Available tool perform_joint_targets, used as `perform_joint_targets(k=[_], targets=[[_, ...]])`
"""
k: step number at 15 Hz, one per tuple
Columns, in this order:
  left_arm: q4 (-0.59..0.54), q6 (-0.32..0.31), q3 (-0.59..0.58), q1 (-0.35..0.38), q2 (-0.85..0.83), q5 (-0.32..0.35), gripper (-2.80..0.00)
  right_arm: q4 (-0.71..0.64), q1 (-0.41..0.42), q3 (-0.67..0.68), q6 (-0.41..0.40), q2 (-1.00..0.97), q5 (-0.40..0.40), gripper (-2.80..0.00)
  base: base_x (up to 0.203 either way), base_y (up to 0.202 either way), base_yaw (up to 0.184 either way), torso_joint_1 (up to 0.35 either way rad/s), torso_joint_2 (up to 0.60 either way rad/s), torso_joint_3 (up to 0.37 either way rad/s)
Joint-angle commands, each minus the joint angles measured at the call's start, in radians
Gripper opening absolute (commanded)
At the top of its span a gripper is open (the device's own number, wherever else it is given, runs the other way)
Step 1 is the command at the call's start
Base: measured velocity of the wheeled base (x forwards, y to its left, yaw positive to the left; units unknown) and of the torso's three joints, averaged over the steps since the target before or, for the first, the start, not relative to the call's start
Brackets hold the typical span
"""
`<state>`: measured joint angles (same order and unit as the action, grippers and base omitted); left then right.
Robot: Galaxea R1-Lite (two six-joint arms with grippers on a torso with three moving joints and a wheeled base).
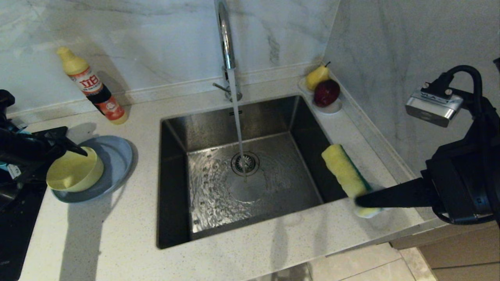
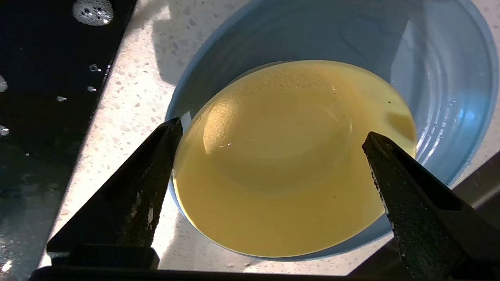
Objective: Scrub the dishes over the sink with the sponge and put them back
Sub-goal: Wash the bowl
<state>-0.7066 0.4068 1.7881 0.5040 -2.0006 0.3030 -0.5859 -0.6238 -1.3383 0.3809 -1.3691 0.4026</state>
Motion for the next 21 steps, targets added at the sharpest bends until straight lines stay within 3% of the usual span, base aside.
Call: perform_joint_targets(k=[1,19,21], targets=[[-0.004,0.004,0.000,0.000,0.000,0.010,0.00,-0.003,-0.001,0.001,0.003,0.004,0.002,-2.80,0.000,0.000,0.000,0.000,0.00,0.000],[-0.002,0.020,0.028,-0.056,-0.035,0.006,0.00,-0.002,0.012,0.024,0.001,0.010,0.002,-2.80,0.000,0.000,0.000,0.000,0.00,0.000],[-0.002,0.016,0.027,-0.070,-0.040,-0.036,0.00,-0.002,0.012,0.024,0.002,0.007,0.002,-2.80,0.000,0.000,0.000,0.000,0.00,0.000]])
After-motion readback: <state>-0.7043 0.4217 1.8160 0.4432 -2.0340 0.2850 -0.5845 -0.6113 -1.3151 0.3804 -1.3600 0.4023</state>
